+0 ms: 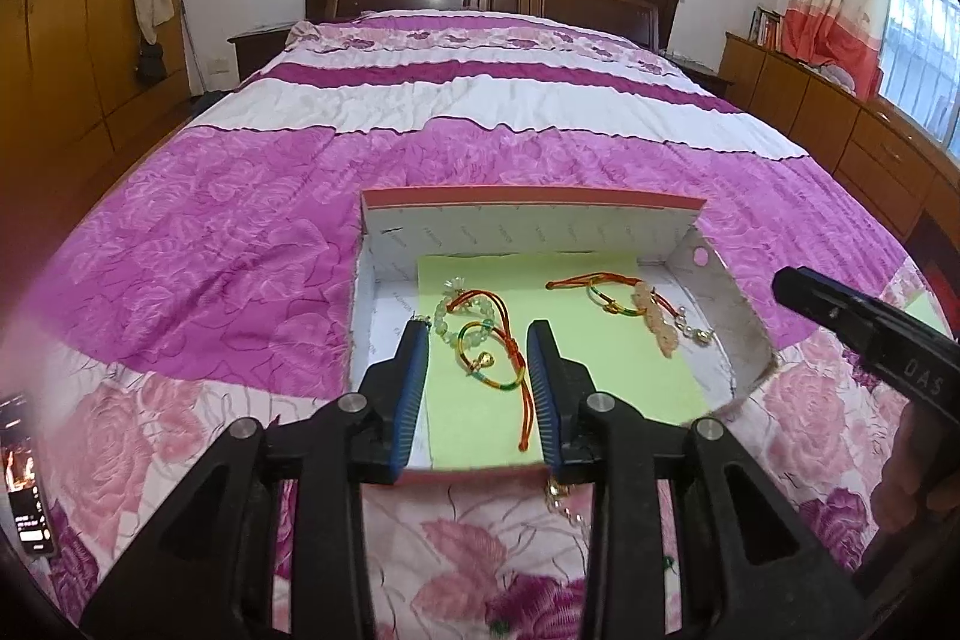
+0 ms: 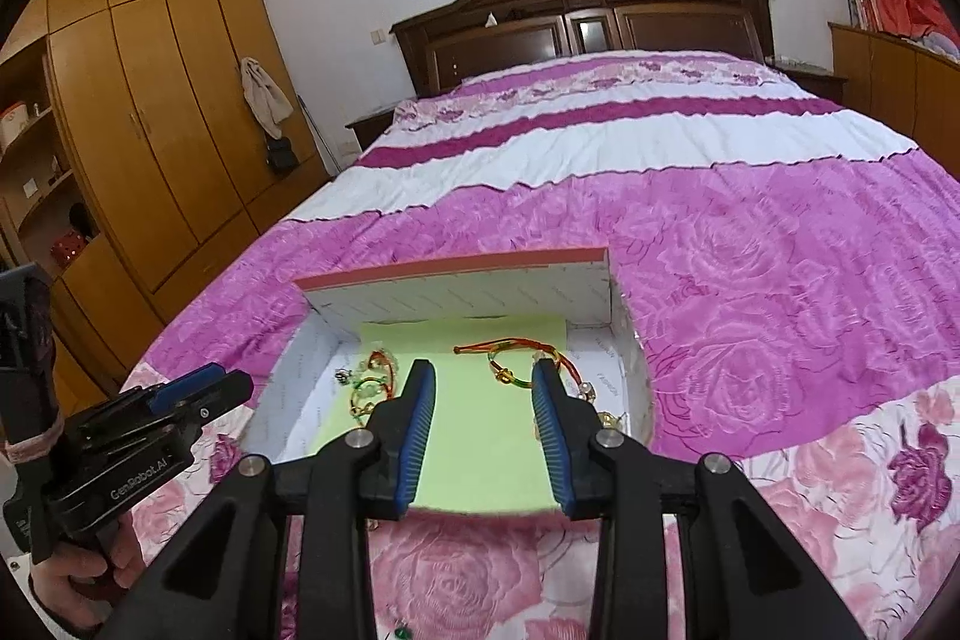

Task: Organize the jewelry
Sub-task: 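Move both tools back out of the box toward the remaining jewelry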

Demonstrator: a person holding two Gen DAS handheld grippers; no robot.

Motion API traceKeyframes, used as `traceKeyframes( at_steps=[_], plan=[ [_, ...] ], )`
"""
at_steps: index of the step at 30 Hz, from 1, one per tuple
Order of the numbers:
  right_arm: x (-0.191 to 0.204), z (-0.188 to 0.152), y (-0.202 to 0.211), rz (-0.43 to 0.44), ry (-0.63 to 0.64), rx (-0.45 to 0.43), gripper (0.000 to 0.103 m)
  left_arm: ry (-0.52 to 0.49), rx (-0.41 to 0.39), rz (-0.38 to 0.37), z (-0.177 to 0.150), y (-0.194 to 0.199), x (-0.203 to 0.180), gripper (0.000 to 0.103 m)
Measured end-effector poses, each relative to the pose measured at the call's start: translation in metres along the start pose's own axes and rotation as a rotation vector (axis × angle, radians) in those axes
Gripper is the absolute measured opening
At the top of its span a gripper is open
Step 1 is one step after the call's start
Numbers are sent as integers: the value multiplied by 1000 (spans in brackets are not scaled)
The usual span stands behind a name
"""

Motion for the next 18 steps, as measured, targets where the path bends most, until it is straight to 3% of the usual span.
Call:
traceKeyframes(
  at_steps=[10,18],
  plan=[
    [4,-4,44,-1,-10,-10,40,17,10,-3,-7,33,6,27],
    [5,-28,67,-8,-30,29,41,16,31,-13,-20,53,8,29]
  ],
)
Point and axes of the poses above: each gripper's, at about its wrist camera, not at the fingertips, and y roughly against the way its jaws point, x to its left, z to its top, the point moved 6 cm from there along -y, roughly the way its jaws point, and after that the axes turned 15 degrees about -x, right-handed, at the moved point
